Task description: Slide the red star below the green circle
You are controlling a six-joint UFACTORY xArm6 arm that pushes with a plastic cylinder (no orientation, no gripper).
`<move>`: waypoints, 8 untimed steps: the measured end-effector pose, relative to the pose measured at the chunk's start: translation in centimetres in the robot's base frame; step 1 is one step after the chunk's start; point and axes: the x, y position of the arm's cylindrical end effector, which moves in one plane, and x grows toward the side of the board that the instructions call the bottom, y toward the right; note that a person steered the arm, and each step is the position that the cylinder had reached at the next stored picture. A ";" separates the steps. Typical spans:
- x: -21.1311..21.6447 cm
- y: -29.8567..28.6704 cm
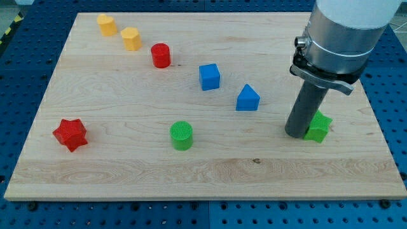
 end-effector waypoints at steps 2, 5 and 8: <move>3.4 -7.7; 9.9 -24.2; 0.4 -41.2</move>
